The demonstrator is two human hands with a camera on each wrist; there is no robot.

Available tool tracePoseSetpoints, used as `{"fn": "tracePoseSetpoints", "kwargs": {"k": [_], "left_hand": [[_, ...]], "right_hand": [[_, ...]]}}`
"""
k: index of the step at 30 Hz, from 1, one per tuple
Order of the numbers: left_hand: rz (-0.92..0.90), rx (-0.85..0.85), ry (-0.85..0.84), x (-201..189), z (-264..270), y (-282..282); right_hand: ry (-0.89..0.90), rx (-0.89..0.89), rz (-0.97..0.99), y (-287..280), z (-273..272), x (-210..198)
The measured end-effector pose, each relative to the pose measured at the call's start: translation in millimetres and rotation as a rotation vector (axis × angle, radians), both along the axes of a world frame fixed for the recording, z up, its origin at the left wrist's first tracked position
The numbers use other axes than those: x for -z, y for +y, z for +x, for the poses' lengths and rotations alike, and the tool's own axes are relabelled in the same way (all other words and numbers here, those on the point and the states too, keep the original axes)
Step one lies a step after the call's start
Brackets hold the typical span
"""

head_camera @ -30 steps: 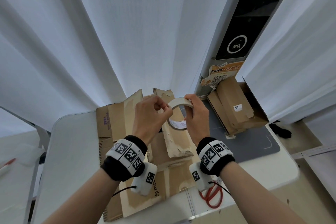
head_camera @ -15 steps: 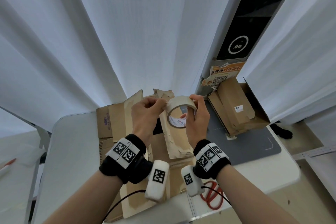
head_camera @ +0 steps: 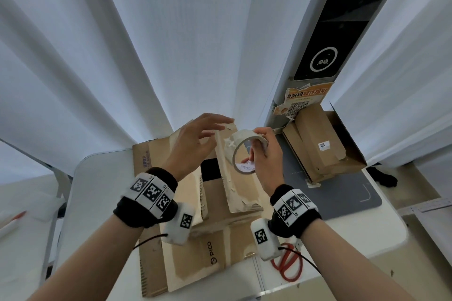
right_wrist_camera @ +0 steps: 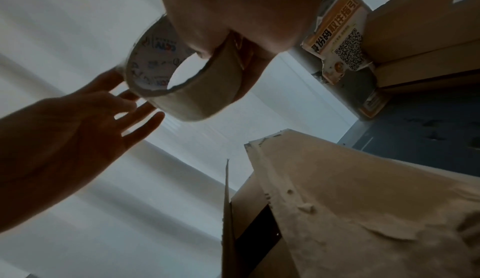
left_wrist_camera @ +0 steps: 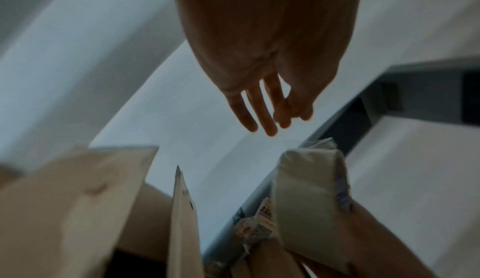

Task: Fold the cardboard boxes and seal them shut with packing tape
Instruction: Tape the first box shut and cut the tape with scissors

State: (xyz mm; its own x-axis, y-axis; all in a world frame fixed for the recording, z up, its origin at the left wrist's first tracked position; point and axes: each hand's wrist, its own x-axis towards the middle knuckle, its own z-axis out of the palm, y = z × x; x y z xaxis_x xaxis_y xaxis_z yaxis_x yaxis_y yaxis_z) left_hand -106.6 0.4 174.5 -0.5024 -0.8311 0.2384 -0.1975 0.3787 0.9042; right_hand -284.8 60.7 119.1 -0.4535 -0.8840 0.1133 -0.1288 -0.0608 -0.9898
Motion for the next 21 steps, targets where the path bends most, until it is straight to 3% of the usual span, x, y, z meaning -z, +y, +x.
{"fn": "tracePoseSetpoints", "kwargs": {"k": [4, 10, 14, 21], "left_hand": [[-0.096, 0.158, -0.126, -4, 9, -10], [-0.086, 0.240, -0.115, -16, 12, -9], [-0.148, 0.288, -0.163, -26, 13, -9], [-0.411, 0.388, -0.289, -37, 15, -4]], "right_hand": [[-0.116, -0.097, 0.054, -2, 1, -2], [-0.224, -0.245, 0.106, -1, 3, -7], [-0.229, -0.317, 0.152, 1, 2, -9], [-0.174, -0.442, 0.181, 3, 3, -12]]}}
